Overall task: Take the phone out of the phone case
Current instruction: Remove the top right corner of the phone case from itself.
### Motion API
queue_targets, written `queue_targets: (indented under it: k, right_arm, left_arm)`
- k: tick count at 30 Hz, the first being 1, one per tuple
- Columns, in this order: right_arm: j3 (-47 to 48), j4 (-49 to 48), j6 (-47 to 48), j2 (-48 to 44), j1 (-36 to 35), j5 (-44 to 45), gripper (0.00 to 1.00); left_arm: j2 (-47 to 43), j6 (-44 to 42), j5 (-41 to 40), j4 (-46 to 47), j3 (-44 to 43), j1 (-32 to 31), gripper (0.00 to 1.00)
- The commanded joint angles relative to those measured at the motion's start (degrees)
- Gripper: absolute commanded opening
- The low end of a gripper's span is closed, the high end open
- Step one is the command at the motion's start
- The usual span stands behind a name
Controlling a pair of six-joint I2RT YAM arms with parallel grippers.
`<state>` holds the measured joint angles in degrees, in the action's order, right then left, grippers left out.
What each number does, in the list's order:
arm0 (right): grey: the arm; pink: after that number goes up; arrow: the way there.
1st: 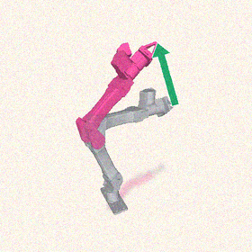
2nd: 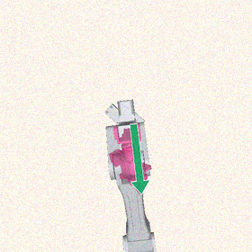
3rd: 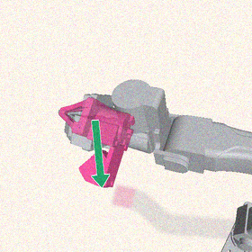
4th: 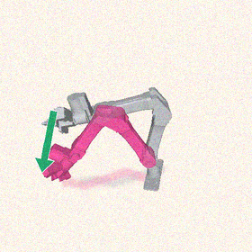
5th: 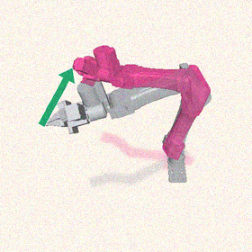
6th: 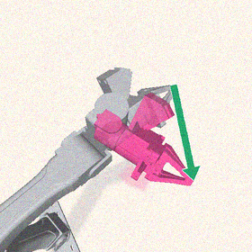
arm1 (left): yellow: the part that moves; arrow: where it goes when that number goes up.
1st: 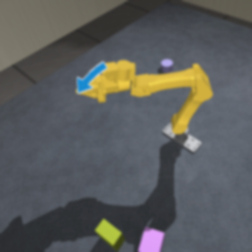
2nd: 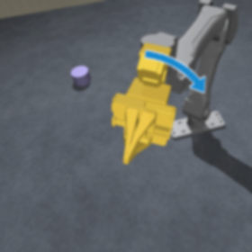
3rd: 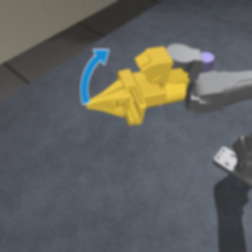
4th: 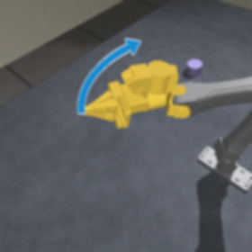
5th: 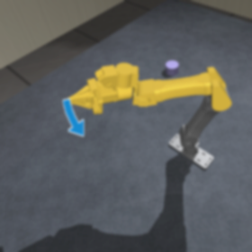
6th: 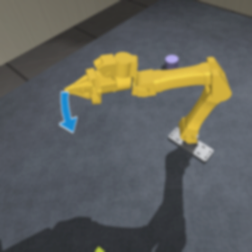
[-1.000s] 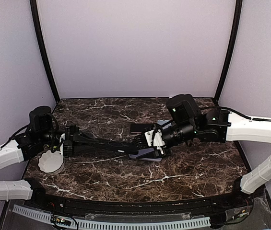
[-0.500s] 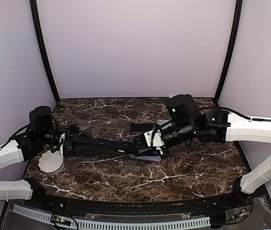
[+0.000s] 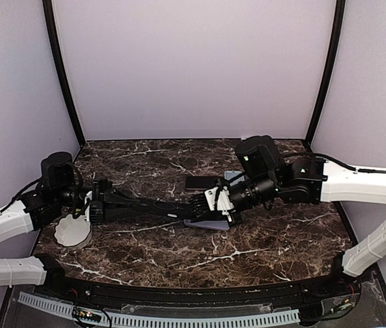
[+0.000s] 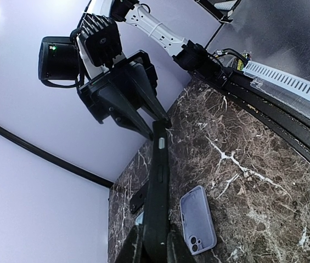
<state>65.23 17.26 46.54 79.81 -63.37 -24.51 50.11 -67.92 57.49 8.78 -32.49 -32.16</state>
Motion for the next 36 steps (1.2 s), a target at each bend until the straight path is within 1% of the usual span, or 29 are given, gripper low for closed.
queue_targets:
  k: [1, 18, 36]
  right_arm:
    - [1.09, -0.66, -0.49, 1.2, -0.7, -1.64, 0.11]
    - [2.87, 2.92, -2.43, 2.23, -0.79, -7.38, 0.08]
    - [3.88, 6.55, -2.69, 2.94, -0.79, -10.39, 0.02]
  left_arm:
    - [-2.18, -1.38, 1.93, 3.86, 0.05, -0.7, 0.0]
    - [-2.63, -2.15, 1.92, 3.94, -0.19, -0.71, 0.0]
    - [-2.73, -2.11, 2.61, 4.58, -0.03, -1.67, 0.0]
